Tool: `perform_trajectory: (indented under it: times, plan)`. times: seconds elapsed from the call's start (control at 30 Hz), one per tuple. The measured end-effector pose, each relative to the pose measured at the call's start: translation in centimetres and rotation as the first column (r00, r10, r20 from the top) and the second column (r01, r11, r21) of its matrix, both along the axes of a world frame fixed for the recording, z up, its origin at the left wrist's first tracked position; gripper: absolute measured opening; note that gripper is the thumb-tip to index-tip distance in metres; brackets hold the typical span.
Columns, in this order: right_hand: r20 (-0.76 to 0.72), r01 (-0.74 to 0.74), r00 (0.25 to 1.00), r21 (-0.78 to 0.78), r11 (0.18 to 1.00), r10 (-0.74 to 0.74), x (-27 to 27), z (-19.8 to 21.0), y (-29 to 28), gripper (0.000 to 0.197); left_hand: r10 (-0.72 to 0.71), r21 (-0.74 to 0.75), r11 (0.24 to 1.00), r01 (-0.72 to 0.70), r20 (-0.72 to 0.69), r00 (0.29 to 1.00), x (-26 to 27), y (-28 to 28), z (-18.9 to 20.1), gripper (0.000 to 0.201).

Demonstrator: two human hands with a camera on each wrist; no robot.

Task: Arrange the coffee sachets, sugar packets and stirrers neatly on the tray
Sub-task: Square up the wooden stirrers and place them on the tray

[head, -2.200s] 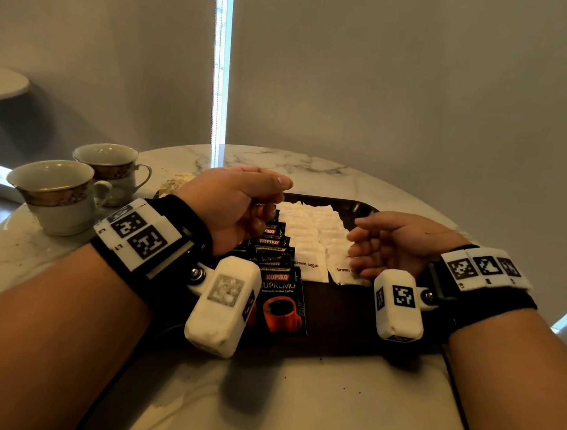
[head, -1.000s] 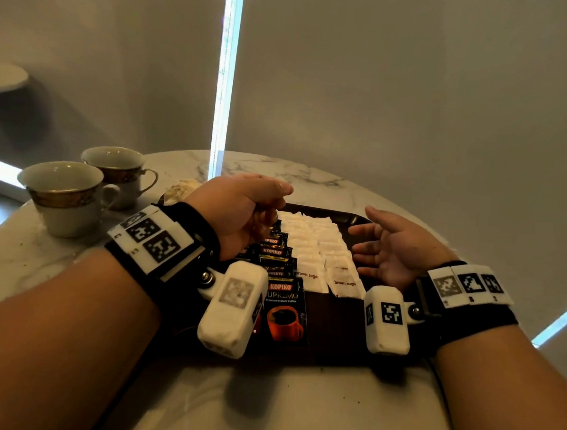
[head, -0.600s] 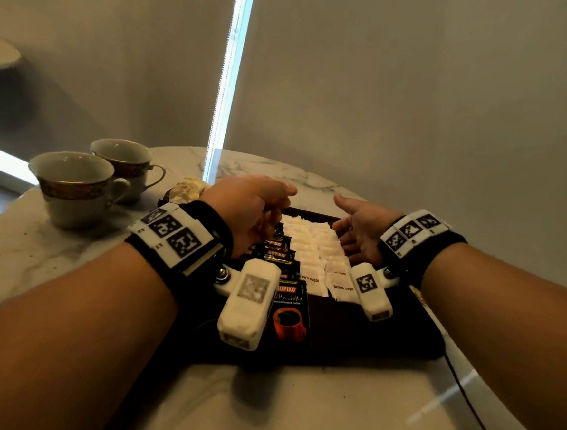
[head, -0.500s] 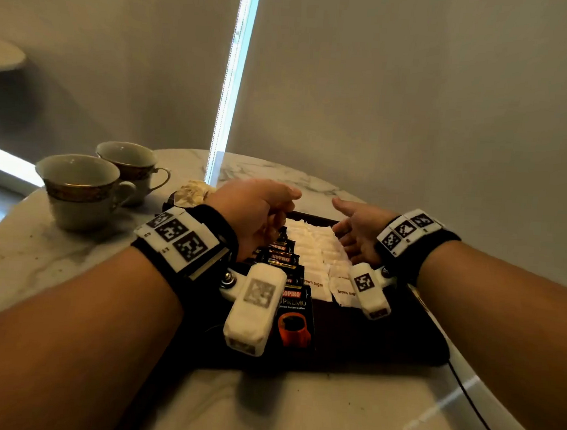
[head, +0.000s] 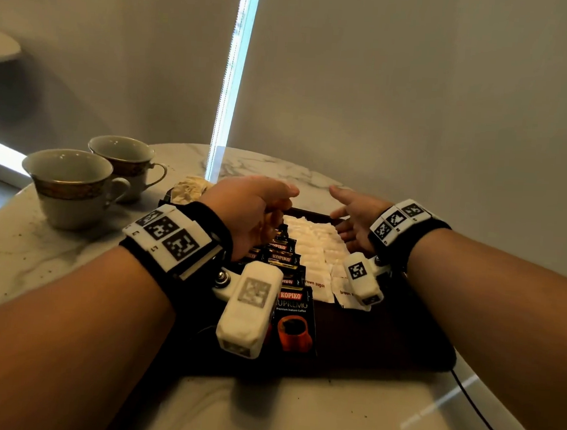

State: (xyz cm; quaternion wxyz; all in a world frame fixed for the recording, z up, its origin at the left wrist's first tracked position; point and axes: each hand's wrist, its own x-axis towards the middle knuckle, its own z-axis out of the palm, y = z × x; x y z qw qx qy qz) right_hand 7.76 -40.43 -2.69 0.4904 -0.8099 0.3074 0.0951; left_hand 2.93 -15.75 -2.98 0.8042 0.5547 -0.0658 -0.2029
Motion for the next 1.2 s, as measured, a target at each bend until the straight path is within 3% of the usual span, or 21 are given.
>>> perform_trajectory:
  times: [0.2,0.33,0.4,0.5,0.7,0.9,1.2]
  plan:
    - [0.102,0.089,0.992,-0.162,0.983,-0.073,-3.4,2.9,-4.5,0.052,-0.004,0.019,1.0,0.004,-0.019,1.0,-0.1,0.2,0.3,0.027]
    - [0.094,0.203,0.979,-0.368,0.908,-0.181,-7.3,4.3,-9.1,0.043,-0.015,0.033,0.999,0.017,-0.033,0.999,-0.3,0.2,0.3,0.029]
    - [0.076,0.255,0.966,-0.452,0.855,-0.247,-9.1,4.5,-11.0,0.047,-0.01,0.03,0.999,0.011,-0.035,0.999,-0.4,0.1,0.3,0.032]
    - [-0.024,0.266,0.945,-0.528,0.807,-0.327,-11.3,4.0,-12.6,0.07,-0.002,0.008,1.0,0.003,-0.035,0.999,-0.5,0.0,0.4,0.036]
    - [-0.266,0.091,0.924,-0.547,0.832,-0.275,-12.6,3.3,-10.1,0.093,0.01,0.008,1.0,-0.009,-0.018,1.0,-0.3,-0.1,0.1,0.036]
    - [-0.382,-0.008,0.893,-0.539,0.843,-0.236,-10.6,1.6,-9.3,0.098,-0.016,0.04,0.999,0.016,-0.001,1.0,0.1,-0.1,-0.2,0.021]
    - [-0.423,-0.135,0.882,-0.652,0.746,-0.21,-9.3,1.0,-10.8,0.098,-0.018,0.029,0.999,0.018,0.006,1.0,0.3,-0.2,-0.3,0.008]
